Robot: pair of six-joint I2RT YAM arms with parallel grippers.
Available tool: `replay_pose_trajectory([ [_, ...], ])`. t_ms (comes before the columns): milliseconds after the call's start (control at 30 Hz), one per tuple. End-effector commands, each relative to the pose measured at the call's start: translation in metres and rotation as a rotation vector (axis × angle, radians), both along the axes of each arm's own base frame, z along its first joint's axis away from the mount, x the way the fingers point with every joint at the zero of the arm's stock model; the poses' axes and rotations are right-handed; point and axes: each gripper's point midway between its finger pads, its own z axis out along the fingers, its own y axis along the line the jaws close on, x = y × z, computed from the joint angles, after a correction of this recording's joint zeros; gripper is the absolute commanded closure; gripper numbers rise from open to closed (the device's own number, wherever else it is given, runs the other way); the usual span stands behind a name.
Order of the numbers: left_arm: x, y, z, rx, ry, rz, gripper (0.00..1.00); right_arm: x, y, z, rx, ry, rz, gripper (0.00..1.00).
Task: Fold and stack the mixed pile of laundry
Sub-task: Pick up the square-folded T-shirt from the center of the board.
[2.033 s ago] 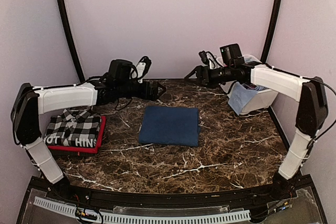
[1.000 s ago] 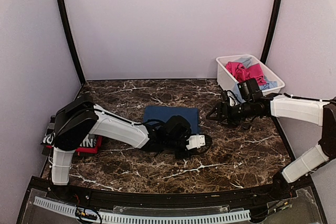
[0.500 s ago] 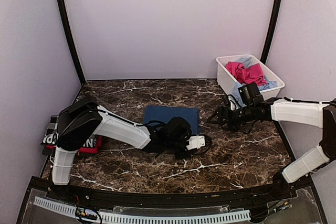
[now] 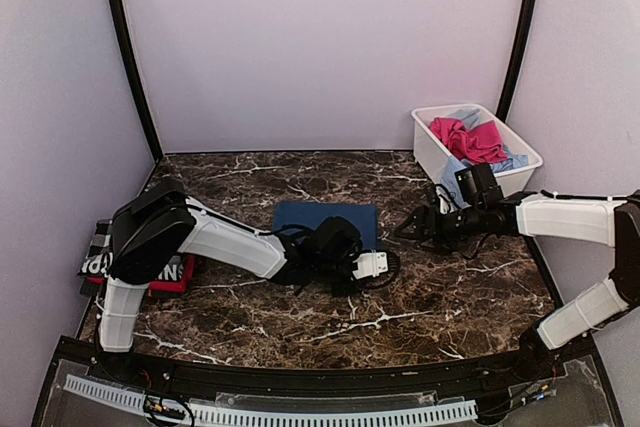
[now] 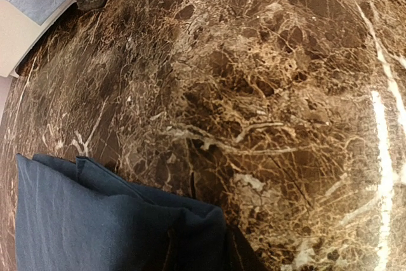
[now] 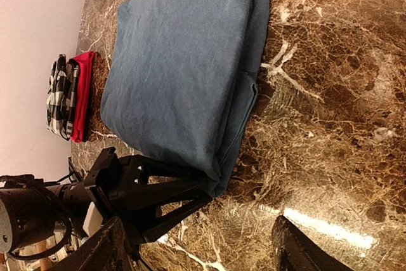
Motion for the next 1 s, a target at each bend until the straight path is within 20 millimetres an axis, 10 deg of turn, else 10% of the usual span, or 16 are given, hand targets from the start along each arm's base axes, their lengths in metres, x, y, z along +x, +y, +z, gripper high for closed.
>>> replay_pose_trajectory([
  [0,0.003,-0.003,0.004,-0.005,0.003,-0.027,0.85,0.004,0.0,0.002,0.028,-0.012,-0.025,0.24],
  [300,-0.009,-0.017,0.062,-0.227,0.013,-0.057,1.0,0.011,-0.002,-0.014,0.065,0.102,-0.238,0.26],
  [967,-0.012,-0.016,0.078,-0.3,0.003,-0.059,1.0,0.017,0.063,-0.05,0.232,0.265,-0.25,0.24],
])
